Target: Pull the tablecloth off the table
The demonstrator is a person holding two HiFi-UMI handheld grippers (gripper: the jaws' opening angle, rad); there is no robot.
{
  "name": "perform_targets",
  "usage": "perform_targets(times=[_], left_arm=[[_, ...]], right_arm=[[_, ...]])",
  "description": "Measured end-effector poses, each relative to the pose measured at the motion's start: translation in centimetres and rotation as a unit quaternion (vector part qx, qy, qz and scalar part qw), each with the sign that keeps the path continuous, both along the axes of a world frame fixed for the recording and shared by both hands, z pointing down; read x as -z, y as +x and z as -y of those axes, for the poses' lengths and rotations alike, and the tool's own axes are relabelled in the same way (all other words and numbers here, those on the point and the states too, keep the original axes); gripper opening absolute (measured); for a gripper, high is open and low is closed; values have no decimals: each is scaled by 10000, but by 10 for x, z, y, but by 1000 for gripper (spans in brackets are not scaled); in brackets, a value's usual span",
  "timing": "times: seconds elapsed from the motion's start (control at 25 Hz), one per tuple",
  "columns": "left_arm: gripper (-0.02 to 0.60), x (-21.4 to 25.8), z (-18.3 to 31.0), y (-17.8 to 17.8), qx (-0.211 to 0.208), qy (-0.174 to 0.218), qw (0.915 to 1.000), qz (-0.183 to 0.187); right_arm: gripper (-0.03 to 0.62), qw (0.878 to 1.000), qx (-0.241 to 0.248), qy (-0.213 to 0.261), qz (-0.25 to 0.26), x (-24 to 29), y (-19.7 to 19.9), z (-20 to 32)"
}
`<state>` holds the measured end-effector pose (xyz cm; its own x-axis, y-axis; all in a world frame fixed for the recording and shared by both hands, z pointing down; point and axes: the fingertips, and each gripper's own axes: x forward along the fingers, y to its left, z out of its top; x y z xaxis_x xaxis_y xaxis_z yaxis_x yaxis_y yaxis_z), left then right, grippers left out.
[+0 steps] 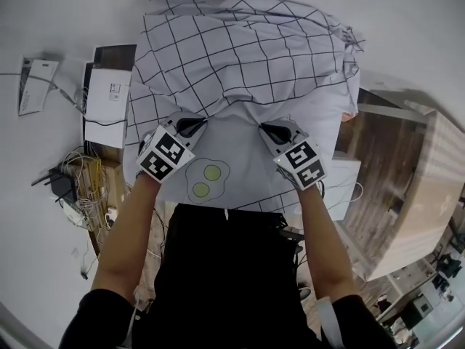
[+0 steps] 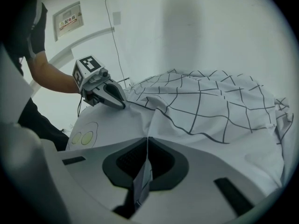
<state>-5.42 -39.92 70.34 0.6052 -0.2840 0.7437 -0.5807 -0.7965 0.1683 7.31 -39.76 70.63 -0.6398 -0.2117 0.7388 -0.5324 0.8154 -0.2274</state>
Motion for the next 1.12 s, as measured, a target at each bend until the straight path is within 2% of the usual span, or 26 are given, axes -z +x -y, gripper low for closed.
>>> perform_targets(times=[0.16, 0.44, 0.88, 1.12], left_arm=[[12, 17, -4, 0, -63, -38, 9999, -82], [12, 54, 5, -1, -207, 210, 9994, -168], [12, 109, -10, 0, -326, 451, 9979, -334], [12, 136, -8, 2, -400, 642, 9967, -287]], right_arm=[[21, 10000, -37, 56, -50, 22, -1, -7], [21, 9994, -222, 273, -62, 61, 2, 1], [20, 9981, -456, 418, 71, 113, 5, -12], [20, 9969, -448, 638, 123, 139, 7, -12]])
